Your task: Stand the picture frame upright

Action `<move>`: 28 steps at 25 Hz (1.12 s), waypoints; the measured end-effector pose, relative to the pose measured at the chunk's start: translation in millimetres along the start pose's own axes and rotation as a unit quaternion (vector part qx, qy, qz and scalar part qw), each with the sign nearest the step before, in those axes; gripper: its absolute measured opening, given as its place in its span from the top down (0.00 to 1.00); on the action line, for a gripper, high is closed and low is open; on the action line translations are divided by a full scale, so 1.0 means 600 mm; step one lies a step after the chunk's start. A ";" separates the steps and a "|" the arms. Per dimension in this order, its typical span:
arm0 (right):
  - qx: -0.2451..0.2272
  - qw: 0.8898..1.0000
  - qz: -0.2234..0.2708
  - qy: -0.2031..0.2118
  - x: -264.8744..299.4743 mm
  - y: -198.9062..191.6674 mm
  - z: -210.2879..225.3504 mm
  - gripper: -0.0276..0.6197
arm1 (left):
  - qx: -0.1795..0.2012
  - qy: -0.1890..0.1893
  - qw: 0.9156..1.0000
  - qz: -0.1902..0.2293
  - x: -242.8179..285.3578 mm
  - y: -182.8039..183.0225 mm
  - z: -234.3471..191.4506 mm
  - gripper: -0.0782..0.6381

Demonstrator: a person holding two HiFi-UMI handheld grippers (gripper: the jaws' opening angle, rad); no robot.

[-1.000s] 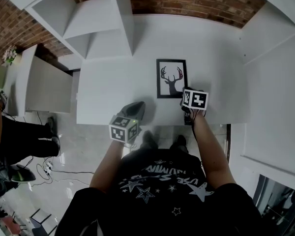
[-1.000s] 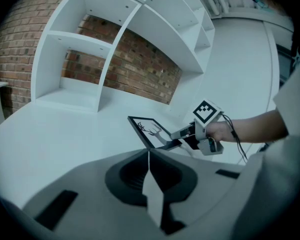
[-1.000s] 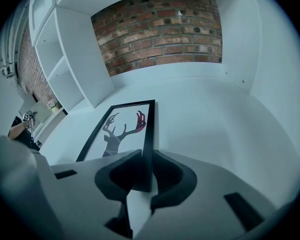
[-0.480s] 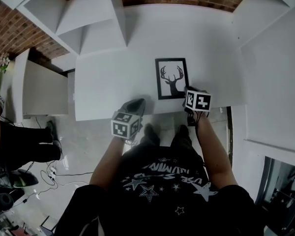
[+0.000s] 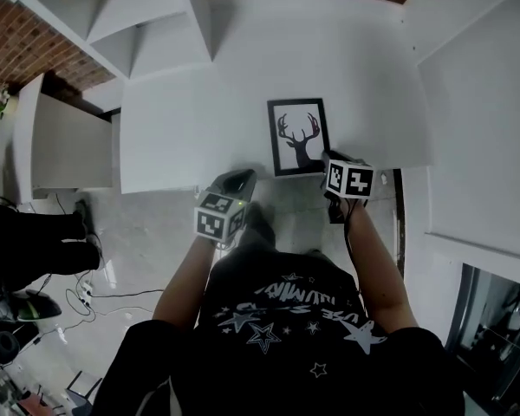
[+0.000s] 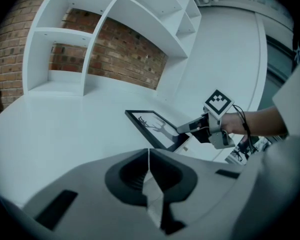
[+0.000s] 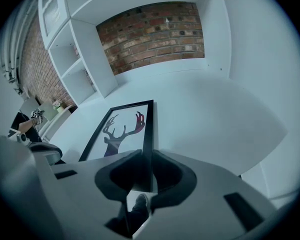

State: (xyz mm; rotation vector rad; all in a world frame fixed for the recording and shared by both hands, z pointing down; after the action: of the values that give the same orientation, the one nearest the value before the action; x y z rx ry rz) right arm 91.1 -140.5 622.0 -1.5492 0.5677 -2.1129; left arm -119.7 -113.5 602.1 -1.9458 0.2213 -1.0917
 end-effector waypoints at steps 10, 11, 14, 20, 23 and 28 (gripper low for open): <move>-0.011 0.999 -0.011 0.036 -0.030 -0.040 0.000 0.84 | -0.045 0.022 0.998 -0.025 -0.035 -0.043 0.070 0.86; -0.012 0.999 -0.011 0.039 -0.032 -0.043 -0.001 0.84 | -0.050 0.020 0.998 -0.029 -0.035 -0.046 0.077 0.86; -0.009 0.999 -0.017 0.046 -0.038 -0.058 -0.004 0.84 | -0.062 0.017 0.997 -0.034 -0.034 -0.048 0.095 0.86; -0.008 0.998 -0.020 0.056 -0.045 -0.067 -0.003 0.84 | -0.097 -0.002 0.994 -0.040 -0.016 -0.043 0.118 0.86; -0.010 0.998 -0.023 0.060 -0.049 -0.073 -0.003 0.84 | -0.124 -0.009 0.991 -0.054 -0.005 -0.045 0.121 0.69; -0.013 0.997 -0.019 0.070 -0.054 -0.077 0.000 0.84 | -0.155 -0.015 0.985 -0.078 0.017 -0.048 0.117 0.67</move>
State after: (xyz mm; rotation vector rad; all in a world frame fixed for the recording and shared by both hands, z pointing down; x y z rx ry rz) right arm 93.9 -83.9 623.5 -1.4450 0.6193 -2.2635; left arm -67.3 -59.0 613.5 -2.2870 0.2378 -1.1839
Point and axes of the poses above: the fingertips, and each gripper's own axes: x forward along the fingers, z to its right, y out of its top, the point moved 1 cm from there along -x, backward along the fingers, and after that the axes turned 5 degrees about y, right-handed, at the moved point
